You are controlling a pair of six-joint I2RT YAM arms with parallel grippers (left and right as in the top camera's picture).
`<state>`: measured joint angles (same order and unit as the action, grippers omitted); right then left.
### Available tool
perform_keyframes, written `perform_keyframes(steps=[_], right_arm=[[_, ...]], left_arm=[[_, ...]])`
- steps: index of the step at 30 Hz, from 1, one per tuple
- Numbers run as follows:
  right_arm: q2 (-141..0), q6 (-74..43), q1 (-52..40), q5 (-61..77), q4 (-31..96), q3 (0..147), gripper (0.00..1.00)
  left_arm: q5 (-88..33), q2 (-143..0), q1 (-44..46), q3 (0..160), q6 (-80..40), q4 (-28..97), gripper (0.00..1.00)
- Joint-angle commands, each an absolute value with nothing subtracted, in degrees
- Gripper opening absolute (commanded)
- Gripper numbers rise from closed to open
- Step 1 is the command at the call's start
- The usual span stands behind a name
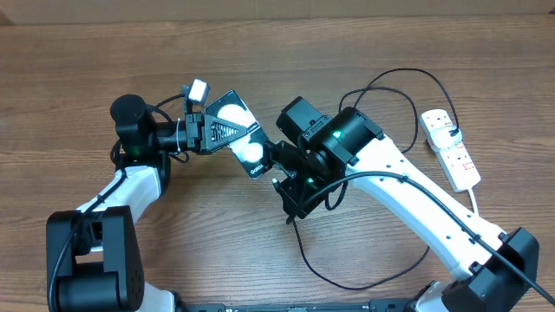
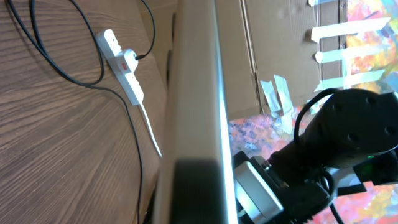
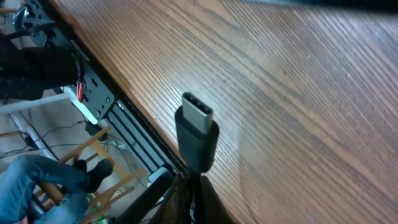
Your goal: Plug charger to phone and switch on socket
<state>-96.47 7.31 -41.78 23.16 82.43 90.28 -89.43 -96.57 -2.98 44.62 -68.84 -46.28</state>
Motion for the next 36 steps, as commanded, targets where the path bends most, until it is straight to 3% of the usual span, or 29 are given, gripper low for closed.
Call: perform_keyframes(steps=[1,20,26,36], right_arm=[[-94.94,9.56,-42.11,24.08,81.91,91.53,0.04],[-97.32,10.50,-41.98,22.00,81.08,91.66,0.04],[-97.12,-6.09,-41.98,1.10,79.59,91.98,0.04],[-98.70,-7.90,-42.00,9.76,57.19,77.08,0.04]], left_arm=[[-90.59,-96.75,-1.91,46.13,-66.78,-46.52,0.04],[-90.61,-96.75,-0.30,46.13,-66.61,-46.52,0.04],[-90.61,-96.75,-3.86,46.13,-65.12,-46.52,0.04],[-90.61,-96.75,-17.52,46.13,-64.99,-46.50,0.04]])
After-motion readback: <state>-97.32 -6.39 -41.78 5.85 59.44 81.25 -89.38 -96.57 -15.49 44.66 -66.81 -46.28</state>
